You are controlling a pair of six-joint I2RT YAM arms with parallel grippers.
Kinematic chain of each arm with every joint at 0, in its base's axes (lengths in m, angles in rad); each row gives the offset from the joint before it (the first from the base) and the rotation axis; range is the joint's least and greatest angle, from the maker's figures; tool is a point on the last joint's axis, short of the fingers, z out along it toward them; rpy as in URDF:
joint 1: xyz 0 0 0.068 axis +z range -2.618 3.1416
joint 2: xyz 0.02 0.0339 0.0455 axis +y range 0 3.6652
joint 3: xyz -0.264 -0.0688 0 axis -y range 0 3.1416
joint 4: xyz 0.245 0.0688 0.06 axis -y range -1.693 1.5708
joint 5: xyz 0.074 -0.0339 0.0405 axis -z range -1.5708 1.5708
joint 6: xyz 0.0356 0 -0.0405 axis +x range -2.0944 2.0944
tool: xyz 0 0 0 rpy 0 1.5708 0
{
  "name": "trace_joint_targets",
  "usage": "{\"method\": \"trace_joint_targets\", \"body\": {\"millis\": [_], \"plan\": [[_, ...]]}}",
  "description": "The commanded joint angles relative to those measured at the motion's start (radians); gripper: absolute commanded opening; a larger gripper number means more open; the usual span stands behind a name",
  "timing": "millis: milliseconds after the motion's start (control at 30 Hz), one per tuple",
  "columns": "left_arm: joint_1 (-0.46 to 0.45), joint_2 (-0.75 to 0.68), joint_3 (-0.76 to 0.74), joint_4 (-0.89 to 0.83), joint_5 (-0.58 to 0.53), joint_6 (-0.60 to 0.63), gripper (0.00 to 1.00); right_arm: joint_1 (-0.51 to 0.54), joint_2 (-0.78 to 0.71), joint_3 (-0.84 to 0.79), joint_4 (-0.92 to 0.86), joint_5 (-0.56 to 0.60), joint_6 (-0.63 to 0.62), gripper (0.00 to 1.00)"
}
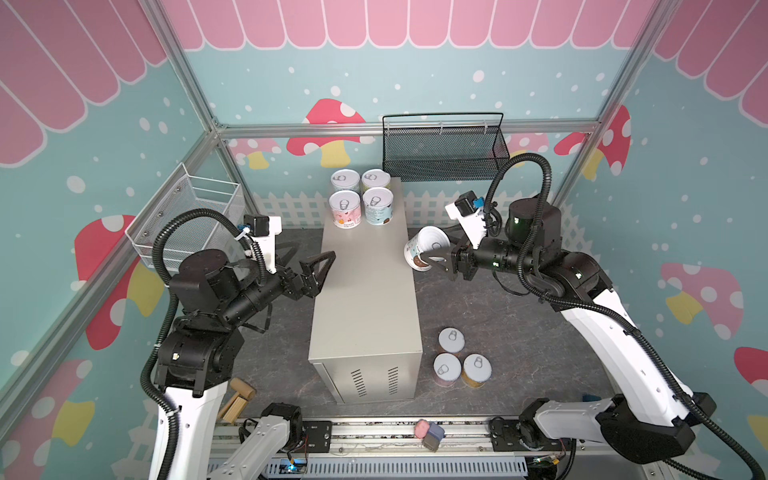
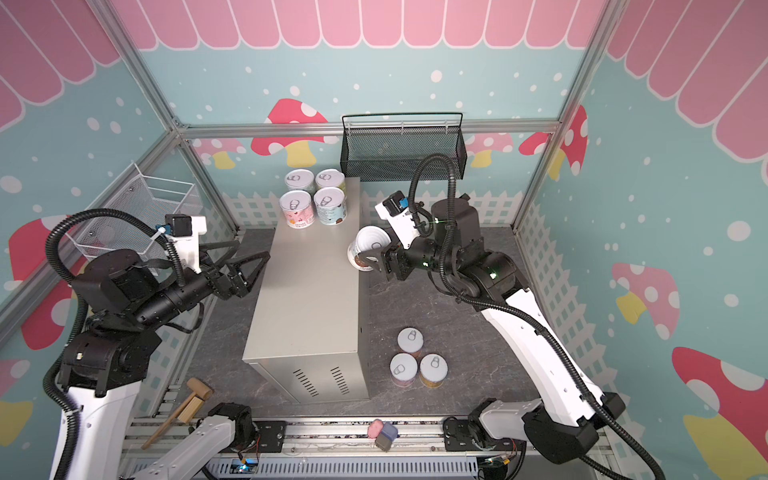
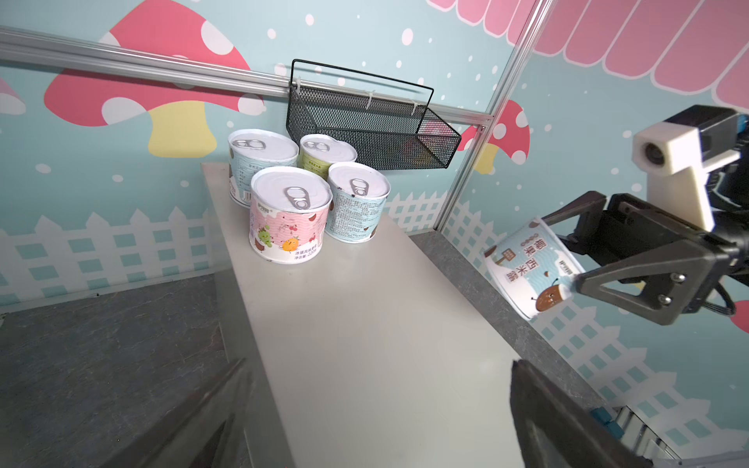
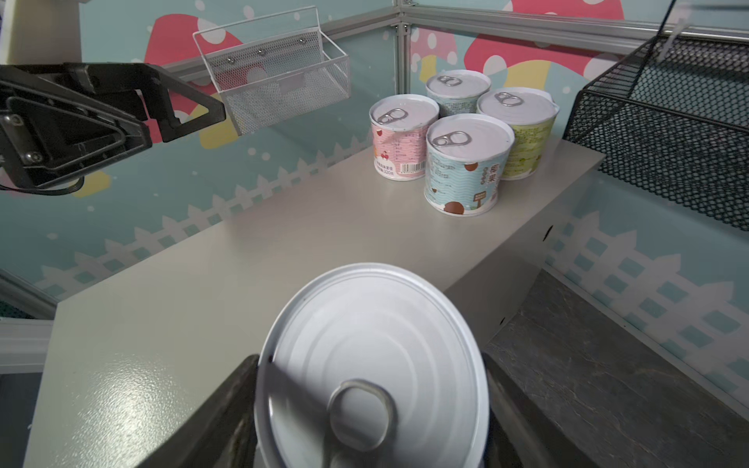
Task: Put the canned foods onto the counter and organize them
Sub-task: 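Lift the light-blue can and carry it onto the cabinet top with the right gripper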
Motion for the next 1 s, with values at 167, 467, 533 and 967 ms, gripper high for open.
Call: {"method": "trace_joint_targets", "body": {"millis": [167,467,533,967], "plan": [[-0.002,-0.006,0.071,-0.156,0.016,-0.015,0.99,0.187,0.2,0.32,-0.168,0.116,-0.058,0.57],[-0.002,-0.02,0.089,-0.216,0.039,0.026,0.99,0.267,0.444,0.594,-0.306,0.211,-0.041,0.57],[-0.003,-0.021,0.098,-0.24,0.038,0.038,0.99,0.28,0.477,0.631,-0.311,0.211,-0.043,0.57],[-0.002,-0.062,0.029,-0.233,-0.058,0.066,0.99,0.318,0.559,0.695,-0.23,0.201,-0.018,0.71]]}}
